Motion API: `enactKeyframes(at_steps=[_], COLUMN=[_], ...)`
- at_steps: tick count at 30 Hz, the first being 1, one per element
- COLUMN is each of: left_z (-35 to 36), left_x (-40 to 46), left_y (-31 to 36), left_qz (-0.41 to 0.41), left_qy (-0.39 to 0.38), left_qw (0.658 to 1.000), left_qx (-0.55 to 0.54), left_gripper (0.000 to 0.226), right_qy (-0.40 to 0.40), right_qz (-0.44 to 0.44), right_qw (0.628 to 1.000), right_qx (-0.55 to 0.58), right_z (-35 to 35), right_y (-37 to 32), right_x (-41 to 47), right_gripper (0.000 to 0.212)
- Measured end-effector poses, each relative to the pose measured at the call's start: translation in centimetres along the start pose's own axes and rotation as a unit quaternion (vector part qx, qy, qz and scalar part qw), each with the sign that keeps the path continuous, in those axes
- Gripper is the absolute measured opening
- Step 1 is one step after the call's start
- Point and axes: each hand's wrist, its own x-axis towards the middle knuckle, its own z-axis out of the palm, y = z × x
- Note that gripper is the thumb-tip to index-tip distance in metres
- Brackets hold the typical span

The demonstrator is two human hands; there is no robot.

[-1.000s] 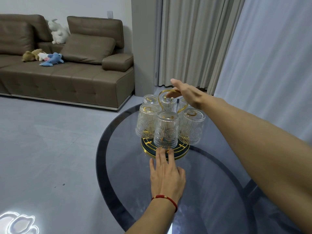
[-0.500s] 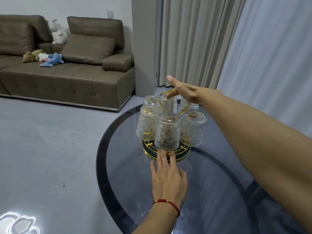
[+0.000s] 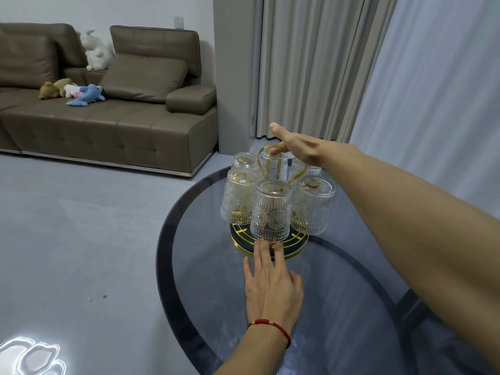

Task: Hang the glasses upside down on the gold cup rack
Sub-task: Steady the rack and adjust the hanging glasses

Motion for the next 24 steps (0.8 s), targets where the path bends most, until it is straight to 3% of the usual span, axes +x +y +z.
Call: enactKeyframes(at_steps=[24], left_z=[0.12], left_x=[0.11], left_y=[-0.06], left_qz=[0.001], left_qy=[-0.003], left_qw=[1.0], left_qx=[0.0], left_gripper=[0.062], right_qy=[0.009], right_qz=[-0.033], right_qw=[0.999], right_qx=[-0.022], right_z=[0.0], right_y=[-0.51], right_x=[0.36], right_gripper=[0.101])
